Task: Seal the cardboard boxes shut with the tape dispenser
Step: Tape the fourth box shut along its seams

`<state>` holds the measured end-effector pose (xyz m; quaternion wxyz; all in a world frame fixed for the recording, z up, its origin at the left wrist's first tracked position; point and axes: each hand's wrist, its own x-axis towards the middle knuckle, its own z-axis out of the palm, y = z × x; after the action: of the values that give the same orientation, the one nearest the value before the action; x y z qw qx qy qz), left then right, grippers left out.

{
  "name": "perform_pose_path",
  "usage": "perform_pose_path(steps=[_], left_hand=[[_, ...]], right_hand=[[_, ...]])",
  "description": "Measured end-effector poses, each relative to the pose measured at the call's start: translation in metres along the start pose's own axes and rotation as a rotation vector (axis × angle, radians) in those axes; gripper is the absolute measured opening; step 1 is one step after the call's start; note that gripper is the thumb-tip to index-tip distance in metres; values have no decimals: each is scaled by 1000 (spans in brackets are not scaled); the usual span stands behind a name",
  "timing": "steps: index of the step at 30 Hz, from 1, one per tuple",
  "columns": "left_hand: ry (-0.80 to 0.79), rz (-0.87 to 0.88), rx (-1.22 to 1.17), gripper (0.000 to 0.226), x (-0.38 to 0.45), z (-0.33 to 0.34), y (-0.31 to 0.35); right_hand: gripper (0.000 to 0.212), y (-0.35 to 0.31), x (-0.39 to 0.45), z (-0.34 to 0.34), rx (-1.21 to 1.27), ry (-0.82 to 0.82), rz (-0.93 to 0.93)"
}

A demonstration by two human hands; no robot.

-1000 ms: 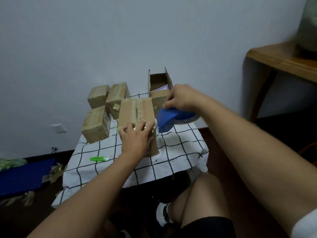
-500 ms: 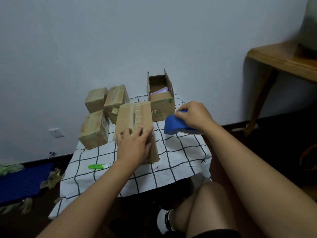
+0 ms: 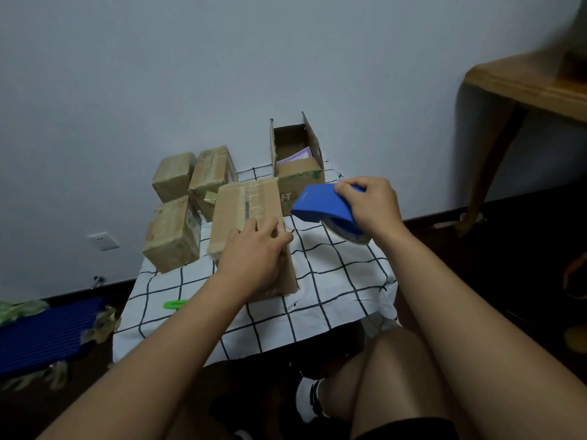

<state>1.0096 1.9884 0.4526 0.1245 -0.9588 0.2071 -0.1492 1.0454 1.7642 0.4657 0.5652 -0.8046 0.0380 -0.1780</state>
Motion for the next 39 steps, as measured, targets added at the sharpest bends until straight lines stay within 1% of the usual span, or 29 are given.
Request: perform_pose_path(steps=[4,7,9,12,14,16,17,20,22,24,27,31,33,36,39], left_hand=[[4,38,61,34,3,-1,4],[30,49,84,37,2,-1,7],[69,46,69,40,-3,1,4],[99,52,41,40,-5,3,1],[87,60,57,41,-3,3,4],[107,62,64,49,-5,4,3],[136,61,53,51,-7,5,2],[233,66,10,47,-12,11,-2],[240,60,10,49,-10,14,1],[244,56,9,48,-8,16,2],[290,55,-8,46,-10,20,-2],[309,58,-2,25,-7,17,1],[306,60,-12,28,-8,16,2],[301,53,-58,44,-14,18,-2],[333,40,-74,40,-16,17,-4]], right_hand=[[19,2,-2,4,37,4,0],[13,4,-4,7,102,40,13],[10,4,-5,10,199,74,46],[15,-2,-6,17,376,100,115],[17,-9,-7,24,471,92,150],[15,-19,-7,32,559,72,184],[14,-25,-6,35,599,62,198],[15,-40,1,46,684,10,200],[19,-46,5,56,688,-38,186],[28,-50,10,67,684,-63,180],[34,-51,13,83,643,-86,140],[36,-44,10,99,608,-111,102],[36,-40,9,101,611,-117,85],[33,-37,8,103,615,-105,65],[25,-35,8,104,653,-91,60]])
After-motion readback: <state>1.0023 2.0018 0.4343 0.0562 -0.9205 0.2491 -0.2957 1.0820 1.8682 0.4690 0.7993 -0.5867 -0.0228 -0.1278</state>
